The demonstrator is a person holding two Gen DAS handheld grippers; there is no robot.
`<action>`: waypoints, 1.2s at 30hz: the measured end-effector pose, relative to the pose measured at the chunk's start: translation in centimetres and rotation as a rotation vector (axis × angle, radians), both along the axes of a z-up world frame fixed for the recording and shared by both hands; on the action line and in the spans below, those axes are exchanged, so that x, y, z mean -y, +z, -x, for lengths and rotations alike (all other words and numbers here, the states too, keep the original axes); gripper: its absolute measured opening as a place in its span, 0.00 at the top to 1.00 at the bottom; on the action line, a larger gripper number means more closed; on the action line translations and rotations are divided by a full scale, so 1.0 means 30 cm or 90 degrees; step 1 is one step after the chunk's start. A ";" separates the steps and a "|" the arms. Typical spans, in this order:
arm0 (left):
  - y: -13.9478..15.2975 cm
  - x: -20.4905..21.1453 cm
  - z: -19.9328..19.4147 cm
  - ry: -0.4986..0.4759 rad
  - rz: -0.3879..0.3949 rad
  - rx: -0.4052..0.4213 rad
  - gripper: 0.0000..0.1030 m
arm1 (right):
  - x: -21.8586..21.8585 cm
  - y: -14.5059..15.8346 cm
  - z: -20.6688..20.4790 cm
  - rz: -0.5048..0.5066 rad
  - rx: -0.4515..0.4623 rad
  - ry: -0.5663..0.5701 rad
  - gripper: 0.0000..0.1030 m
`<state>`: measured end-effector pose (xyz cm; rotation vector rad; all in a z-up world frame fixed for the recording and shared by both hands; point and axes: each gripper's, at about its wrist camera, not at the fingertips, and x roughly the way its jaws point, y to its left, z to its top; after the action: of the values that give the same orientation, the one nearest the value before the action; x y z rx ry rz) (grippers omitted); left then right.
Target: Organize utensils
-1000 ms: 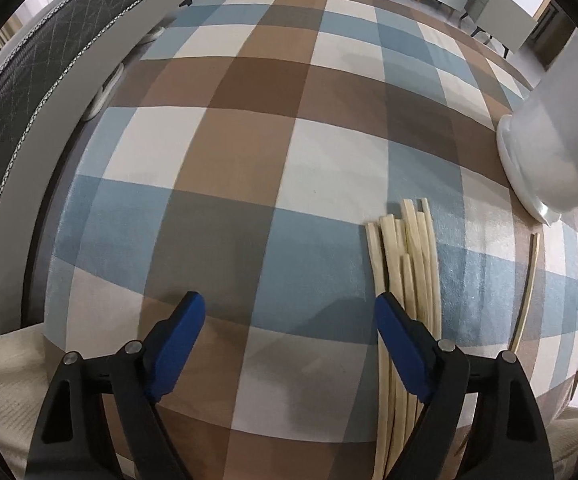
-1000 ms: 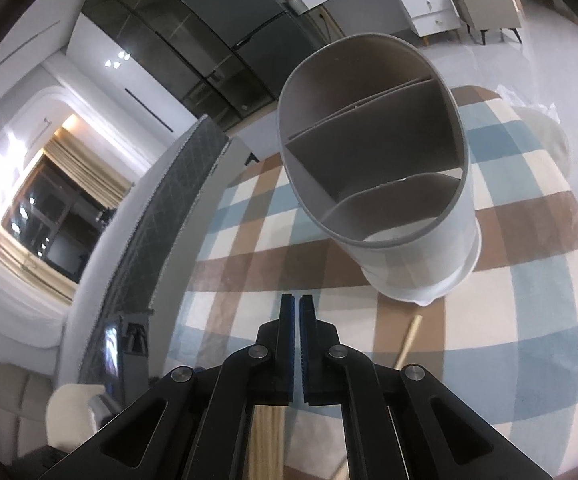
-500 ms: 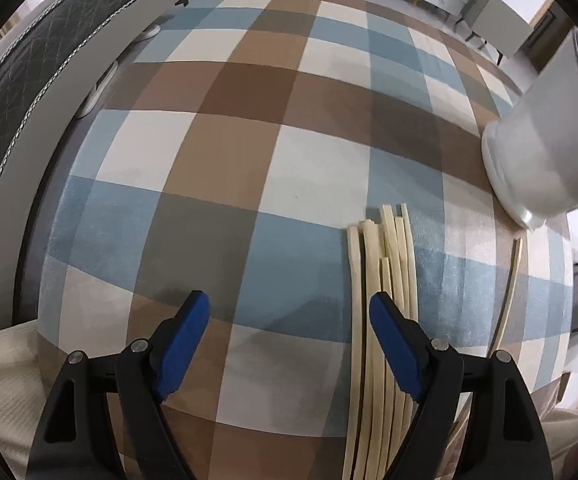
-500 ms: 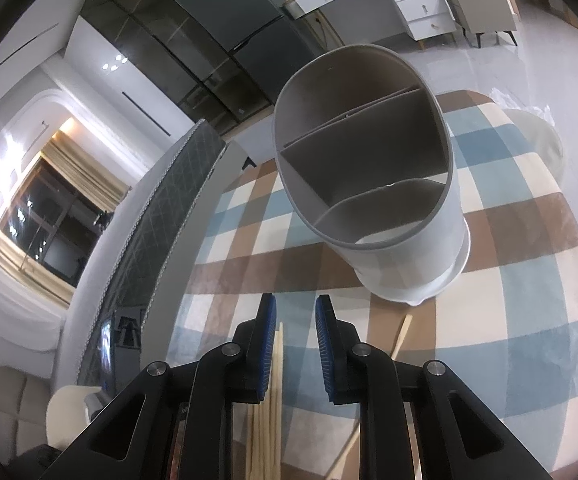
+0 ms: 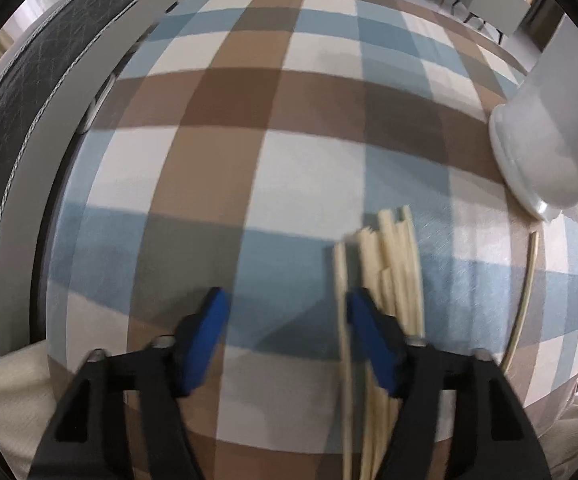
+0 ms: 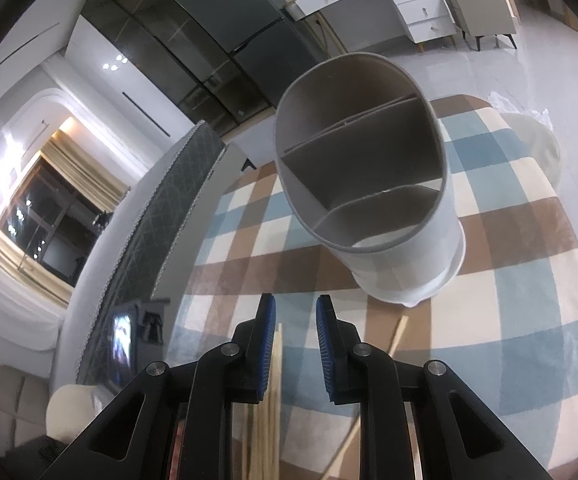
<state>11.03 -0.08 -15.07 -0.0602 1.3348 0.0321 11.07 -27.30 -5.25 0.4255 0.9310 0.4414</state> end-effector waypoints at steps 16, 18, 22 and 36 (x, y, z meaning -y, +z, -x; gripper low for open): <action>0.126 -0.088 0.024 0.002 0.152 0.096 1.00 | -0.001 -0.194 -0.053 0.165 -0.156 -0.024 0.55; 0.147 -0.091 0.017 0.011 0.178 0.112 1.00 | -0.038 -0.204 -0.076 0.195 -0.165 -0.013 0.55; 0.176 -0.116 -0.002 0.013 0.206 0.133 1.00 | -0.103 -0.231 -0.110 0.279 -0.159 -0.006 0.58; 0.248 -0.144 0.017 -0.018 0.240 0.153 1.00 | -0.240 -0.299 -0.090 0.331 -0.132 0.020 0.97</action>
<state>10.52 4.24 -7.62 -0.3542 1.0867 -0.2455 13.77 -20.11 -14.22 -0.0188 1.2103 0.1712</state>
